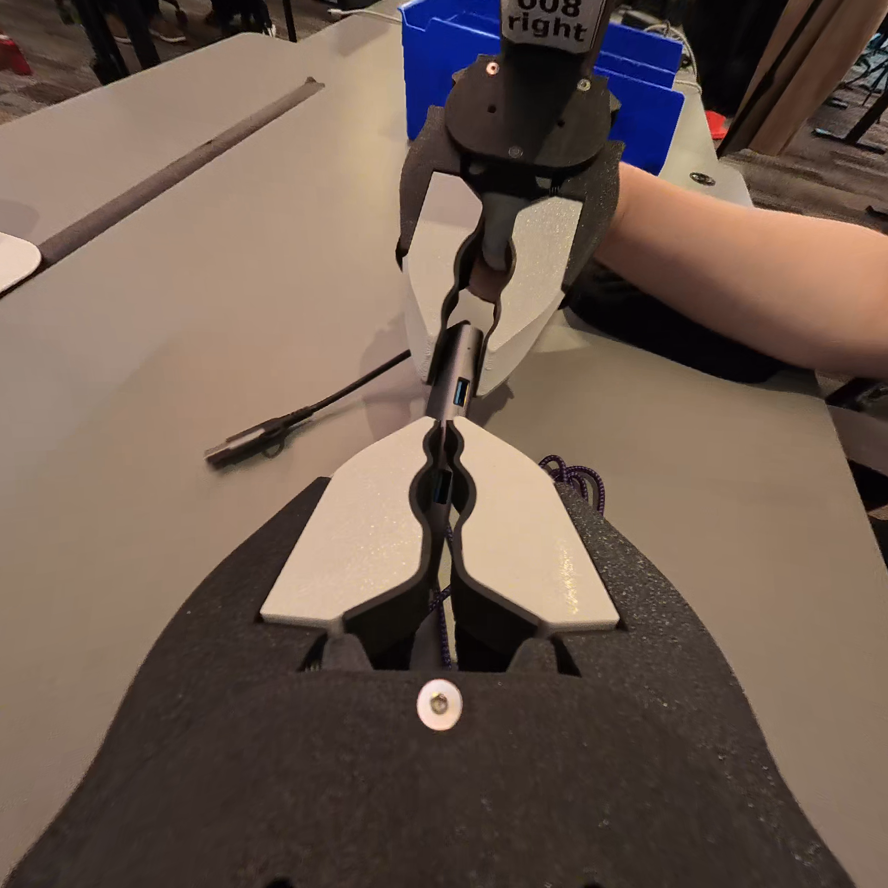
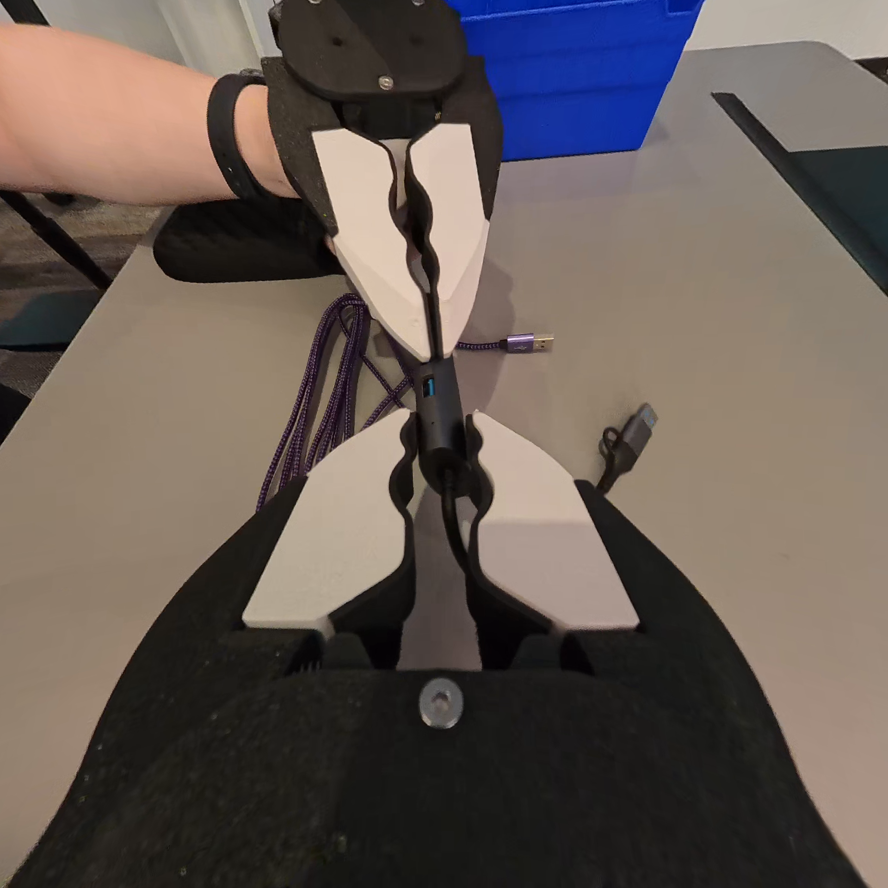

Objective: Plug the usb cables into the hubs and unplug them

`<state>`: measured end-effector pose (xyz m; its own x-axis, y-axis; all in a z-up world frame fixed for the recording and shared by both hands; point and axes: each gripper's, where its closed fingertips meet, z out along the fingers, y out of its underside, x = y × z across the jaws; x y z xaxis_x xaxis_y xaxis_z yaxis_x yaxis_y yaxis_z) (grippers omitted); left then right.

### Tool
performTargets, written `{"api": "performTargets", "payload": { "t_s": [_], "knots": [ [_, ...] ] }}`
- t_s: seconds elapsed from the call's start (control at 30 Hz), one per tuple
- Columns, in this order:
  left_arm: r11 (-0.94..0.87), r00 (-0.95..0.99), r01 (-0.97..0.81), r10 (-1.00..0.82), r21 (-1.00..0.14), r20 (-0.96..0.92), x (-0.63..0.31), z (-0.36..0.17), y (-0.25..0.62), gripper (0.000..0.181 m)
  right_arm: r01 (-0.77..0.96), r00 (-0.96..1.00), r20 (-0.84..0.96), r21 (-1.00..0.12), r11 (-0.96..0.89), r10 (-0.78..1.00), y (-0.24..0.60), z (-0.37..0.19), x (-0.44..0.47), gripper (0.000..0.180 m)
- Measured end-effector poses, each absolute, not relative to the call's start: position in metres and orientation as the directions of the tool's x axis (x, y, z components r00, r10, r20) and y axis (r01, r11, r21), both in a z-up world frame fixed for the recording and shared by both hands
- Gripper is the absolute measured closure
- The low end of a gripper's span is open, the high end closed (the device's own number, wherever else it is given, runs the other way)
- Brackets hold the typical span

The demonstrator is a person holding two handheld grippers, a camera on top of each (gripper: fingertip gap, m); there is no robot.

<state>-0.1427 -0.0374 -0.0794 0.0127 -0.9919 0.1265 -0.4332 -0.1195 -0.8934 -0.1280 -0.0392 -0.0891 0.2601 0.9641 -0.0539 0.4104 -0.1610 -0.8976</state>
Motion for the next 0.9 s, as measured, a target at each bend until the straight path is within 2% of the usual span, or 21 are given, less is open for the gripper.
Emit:
{"api": "performTargets", "payload": {
  "t_s": [0.13,0.3,0.43,0.57,0.63,0.77,0.9],
  "knots": [
    [-0.125,0.002,-0.441,-0.990,-0.889,0.138,-0.146,-0.085,-0.042,0.178,0.465,0.243,-0.013,-0.876,-0.129,0.970,-0.040,-0.097,-0.130,0.162],
    [-0.156,0.055,-0.413,-0.988,-0.897,0.146,-0.157,-0.080,-0.029,0.153,0.453,0.255,0.004,-0.884,-0.116,0.967,-0.037,-0.094,-0.125,0.162],
    [-0.221,0.020,-0.417,-0.972,-0.882,0.234,-0.170,-0.081,-0.031,0.136,0.442,0.269,0.093,-0.896,-0.037,0.958,-0.035,-0.080,-0.122,0.162],
    [-0.334,-0.060,-0.340,-0.925,-0.879,0.375,-0.175,-0.071,-0.036,0.134,0.434,0.259,0.250,-0.893,0.119,0.933,-0.041,-0.054,-0.129,0.162],
    [-0.348,-0.083,-0.299,-0.918,-0.889,0.387,-0.176,-0.064,-0.035,0.135,0.420,0.257,0.286,-0.894,0.160,0.923,-0.043,-0.046,-0.133,0.163],
    [-0.225,-0.034,-0.259,-0.970,-0.940,0.241,-0.173,-0.059,-0.030,0.152,0.413,0.262,0.292,-0.895,0.167,0.920,-0.043,-0.044,-0.134,0.163],
    [-0.168,-0.010,-0.328,-0.983,-0.929,0.181,-0.168,-0.067,-0.034,0.150,0.420,0.246,0.310,-0.888,0.187,0.918,-0.044,-0.046,-0.135,0.163]
  ]
}}
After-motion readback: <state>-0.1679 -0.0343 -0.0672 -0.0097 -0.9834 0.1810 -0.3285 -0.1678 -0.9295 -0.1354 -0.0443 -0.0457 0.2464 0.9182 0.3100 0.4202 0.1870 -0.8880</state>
